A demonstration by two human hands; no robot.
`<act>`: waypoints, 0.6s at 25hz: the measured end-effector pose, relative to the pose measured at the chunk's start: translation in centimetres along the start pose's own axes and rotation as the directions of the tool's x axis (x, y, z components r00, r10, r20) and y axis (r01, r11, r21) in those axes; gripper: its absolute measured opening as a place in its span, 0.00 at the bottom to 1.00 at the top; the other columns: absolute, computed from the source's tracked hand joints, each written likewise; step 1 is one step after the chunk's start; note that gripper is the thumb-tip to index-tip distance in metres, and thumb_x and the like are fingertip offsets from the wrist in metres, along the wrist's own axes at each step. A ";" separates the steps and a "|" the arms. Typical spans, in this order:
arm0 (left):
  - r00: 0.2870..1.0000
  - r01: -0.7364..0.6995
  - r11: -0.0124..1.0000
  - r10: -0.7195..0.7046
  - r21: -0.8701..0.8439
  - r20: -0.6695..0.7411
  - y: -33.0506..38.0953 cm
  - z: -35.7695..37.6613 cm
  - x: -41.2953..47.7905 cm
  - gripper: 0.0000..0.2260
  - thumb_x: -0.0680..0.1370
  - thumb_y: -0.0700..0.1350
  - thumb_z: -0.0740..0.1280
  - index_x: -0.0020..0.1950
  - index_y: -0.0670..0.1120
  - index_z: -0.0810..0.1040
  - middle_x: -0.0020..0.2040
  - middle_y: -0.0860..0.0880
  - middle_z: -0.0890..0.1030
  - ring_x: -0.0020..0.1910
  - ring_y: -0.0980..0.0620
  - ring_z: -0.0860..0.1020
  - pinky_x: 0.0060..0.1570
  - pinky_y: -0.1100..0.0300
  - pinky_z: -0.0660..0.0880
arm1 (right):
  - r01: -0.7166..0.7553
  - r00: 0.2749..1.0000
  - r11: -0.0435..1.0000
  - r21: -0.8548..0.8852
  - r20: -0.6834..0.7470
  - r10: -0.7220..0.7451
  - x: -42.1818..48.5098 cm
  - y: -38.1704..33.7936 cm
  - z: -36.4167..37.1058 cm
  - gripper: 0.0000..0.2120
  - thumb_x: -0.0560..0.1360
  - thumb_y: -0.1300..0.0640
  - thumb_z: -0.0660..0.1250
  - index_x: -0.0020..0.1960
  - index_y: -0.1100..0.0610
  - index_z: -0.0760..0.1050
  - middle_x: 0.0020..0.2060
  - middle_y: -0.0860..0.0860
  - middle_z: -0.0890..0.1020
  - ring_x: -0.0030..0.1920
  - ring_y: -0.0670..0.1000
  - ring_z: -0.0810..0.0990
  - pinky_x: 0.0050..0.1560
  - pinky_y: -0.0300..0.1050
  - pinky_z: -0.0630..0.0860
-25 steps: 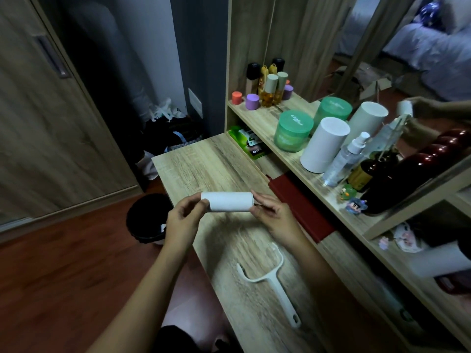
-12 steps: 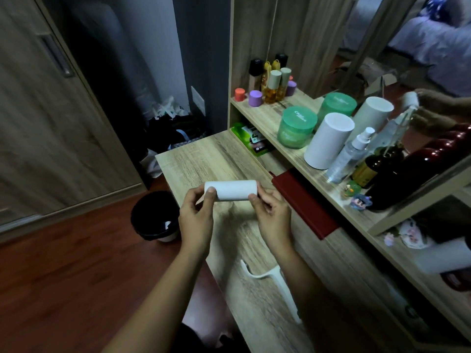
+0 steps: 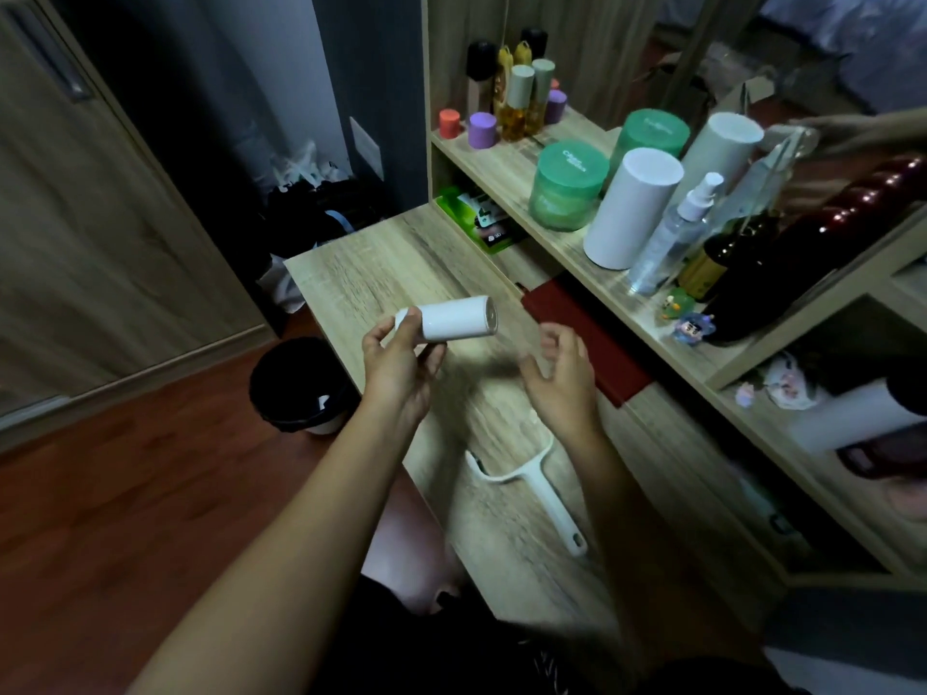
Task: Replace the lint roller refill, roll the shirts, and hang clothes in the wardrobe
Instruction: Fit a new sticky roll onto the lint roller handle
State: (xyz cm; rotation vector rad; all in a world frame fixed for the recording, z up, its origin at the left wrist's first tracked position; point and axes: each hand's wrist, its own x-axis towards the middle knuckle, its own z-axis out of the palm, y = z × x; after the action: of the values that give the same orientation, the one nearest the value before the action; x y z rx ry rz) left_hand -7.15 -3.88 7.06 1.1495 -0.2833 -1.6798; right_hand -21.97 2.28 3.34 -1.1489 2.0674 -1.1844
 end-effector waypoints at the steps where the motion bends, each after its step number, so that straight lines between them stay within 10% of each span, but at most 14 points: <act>1: 1.000 0.012 1.000 -0.012 0.002 0.003 -0.3 -0.1 0.1 0.13 0.78 0.42 0.65 0.59 0.46 0.64 0.52 0.46 0.73 0.44 0.53 0.76 0.51 0.55 0.77 | -0.102 0.993 0.973 -0.209 0.040 0.113 -0.6 1.7 0.0 0.21 0.73 0.56 0.66 0.63 0.62 0.67 0.61 0.59 0.72 0.60 0.58 0.73 0.58 0.50 0.70; 4: 0.999 0.035 0.999 -0.035 0.008 0.019 -1.2 -0.4 0.3 0.18 0.78 0.42 0.65 0.65 0.41 0.65 0.57 0.43 0.73 0.45 0.53 0.77 0.47 0.57 0.79 | -0.265 0.936 0.805 -0.531 0.061 0.348 -4.0 6.2 1.1 0.25 0.74 0.47 0.63 0.61 0.64 0.64 0.60 0.63 0.71 0.60 0.62 0.71 0.57 0.53 0.70; 10: 0.999 0.048 0.998 -0.048 0.048 0.005 -1.6 -0.8 0.9 0.21 0.77 0.44 0.66 0.67 0.40 0.67 0.56 0.44 0.73 0.44 0.54 0.77 0.39 0.61 0.80 | -0.471 0.842 0.697 -0.541 -0.041 0.538 -5.5 7.9 3.2 0.28 0.77 0.40 0.46 0.59 0.62 0.69 0.53 0.61 0.79 0.52 0.61 0.78 0.50 0.53 0.72; 15: 0.993 0.118 0.987 -0.120 0.108 0.012 0.1 -1.7 1.2 0.05 0.76 0.44 0.66 0.50 0.44 0.74 0.46 0.46 0.76 0.44 0.54 0.77 0.33 0.64 0.79 | -0.272 0.945 0.919 -0.285 0.104 0.311 -3.8 3.6 1.4 0.26 0.80 0.44 0.44 0.60 0.58 0.72 0.53 0.58 0.80 0.54 0.60 0.78 0.53 0.51 0.72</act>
State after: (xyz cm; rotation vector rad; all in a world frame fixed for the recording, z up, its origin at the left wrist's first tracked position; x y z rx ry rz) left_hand -5.79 -4.31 5.60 1.2516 -0.3248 -1.7985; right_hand -20.47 5.90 -0.47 -0.9628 2.2334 -0.6732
